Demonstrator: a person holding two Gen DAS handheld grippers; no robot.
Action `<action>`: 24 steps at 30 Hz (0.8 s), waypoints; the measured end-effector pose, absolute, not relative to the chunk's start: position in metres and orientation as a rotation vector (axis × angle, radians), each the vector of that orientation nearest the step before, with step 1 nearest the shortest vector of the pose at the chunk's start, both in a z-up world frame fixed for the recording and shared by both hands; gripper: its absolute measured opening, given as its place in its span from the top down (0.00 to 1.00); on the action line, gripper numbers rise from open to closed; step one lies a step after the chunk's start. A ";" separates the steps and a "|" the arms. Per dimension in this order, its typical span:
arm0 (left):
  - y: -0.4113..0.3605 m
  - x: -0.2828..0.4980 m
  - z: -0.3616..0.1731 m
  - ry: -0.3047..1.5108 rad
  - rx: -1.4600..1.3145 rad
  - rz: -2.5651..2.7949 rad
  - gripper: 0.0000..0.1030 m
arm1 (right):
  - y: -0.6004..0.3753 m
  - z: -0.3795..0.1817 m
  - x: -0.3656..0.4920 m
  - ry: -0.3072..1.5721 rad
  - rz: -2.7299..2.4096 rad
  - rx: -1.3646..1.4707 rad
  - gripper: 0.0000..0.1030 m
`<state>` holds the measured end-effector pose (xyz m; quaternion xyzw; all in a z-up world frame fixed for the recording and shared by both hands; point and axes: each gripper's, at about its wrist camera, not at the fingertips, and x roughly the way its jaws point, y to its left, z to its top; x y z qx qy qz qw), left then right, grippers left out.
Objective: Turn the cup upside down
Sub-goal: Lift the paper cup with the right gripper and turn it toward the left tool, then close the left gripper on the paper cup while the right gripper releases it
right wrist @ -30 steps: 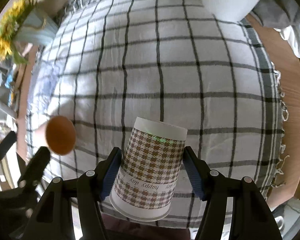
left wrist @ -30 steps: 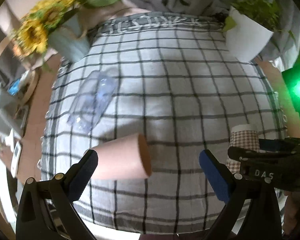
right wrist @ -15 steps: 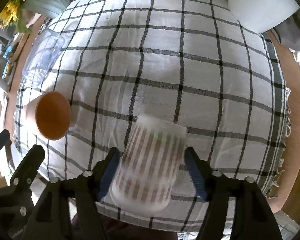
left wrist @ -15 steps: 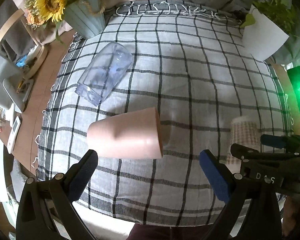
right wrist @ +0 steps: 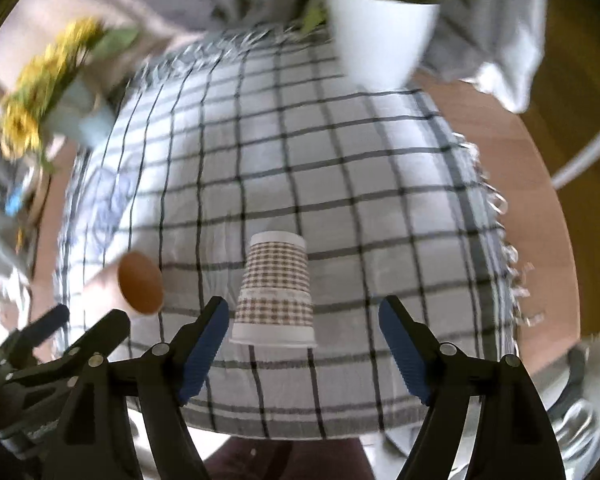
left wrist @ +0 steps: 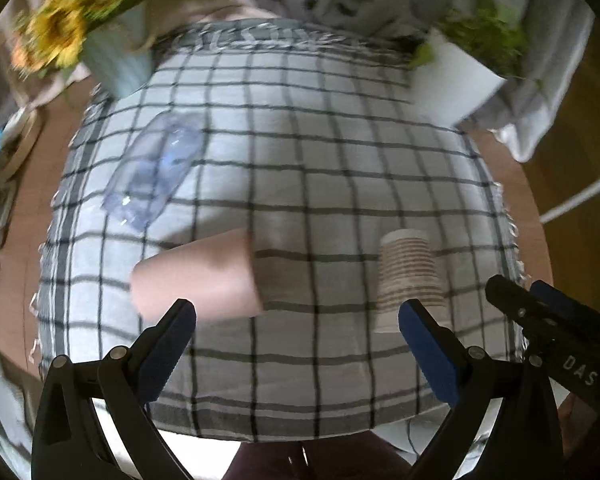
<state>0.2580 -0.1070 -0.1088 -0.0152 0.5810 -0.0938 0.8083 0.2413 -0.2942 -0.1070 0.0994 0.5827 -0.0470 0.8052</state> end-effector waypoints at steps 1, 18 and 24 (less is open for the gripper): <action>-0.113 0.257 -0.108 1.230 -0.032 -0.230 0.00 | -0.297 -0.103 0.235 1.223 -0.129 0.228 0.25; -0.200 0.287 -0.129 1.247 0.075 -0.215 0.00 | -0.375 -0.092 0.217 1.109 -0.241 0.281 0.25; -0.228 0.299 -0.143 1.318 0.097 -0.268 0.00 | -0.394 -0.111 0.234 1.148 -0.206 0.279 0.25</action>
